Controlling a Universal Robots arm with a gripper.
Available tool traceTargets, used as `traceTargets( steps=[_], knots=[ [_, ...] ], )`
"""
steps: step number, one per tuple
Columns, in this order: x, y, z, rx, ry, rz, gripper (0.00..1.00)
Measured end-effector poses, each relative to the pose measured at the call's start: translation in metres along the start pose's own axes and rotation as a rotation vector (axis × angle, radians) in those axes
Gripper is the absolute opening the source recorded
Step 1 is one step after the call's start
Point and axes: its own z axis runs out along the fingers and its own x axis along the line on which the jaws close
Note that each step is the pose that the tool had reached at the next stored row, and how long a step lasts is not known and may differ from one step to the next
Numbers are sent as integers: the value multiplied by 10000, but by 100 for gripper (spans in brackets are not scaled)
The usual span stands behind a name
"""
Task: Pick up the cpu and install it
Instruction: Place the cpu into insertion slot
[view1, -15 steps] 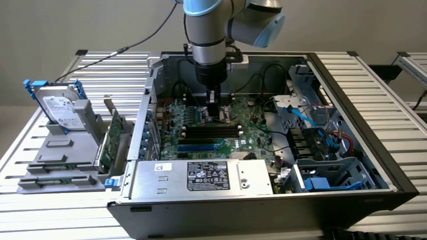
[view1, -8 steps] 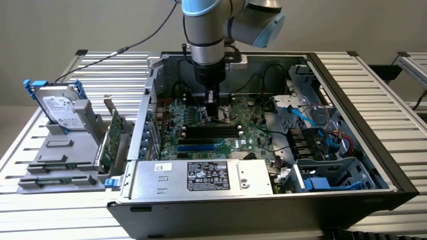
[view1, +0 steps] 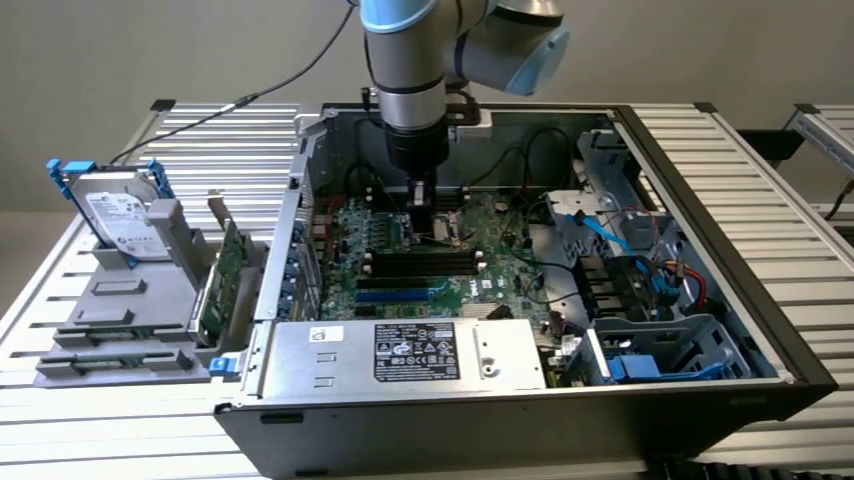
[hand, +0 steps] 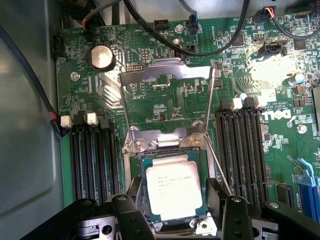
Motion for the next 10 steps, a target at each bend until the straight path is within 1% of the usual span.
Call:
traceTargets(
  steps=[2, 4, 8, 10],
  knots=[
    [-1, -7, -1, 2, 13, 2, 62],
    [-2, -10, -2, 5, 37, 3, 62],
    [-2, -17, -2, 16, 137, 20, 62],
    [-2, -20, -1, 20, 173, 24, 62]
  ],
)
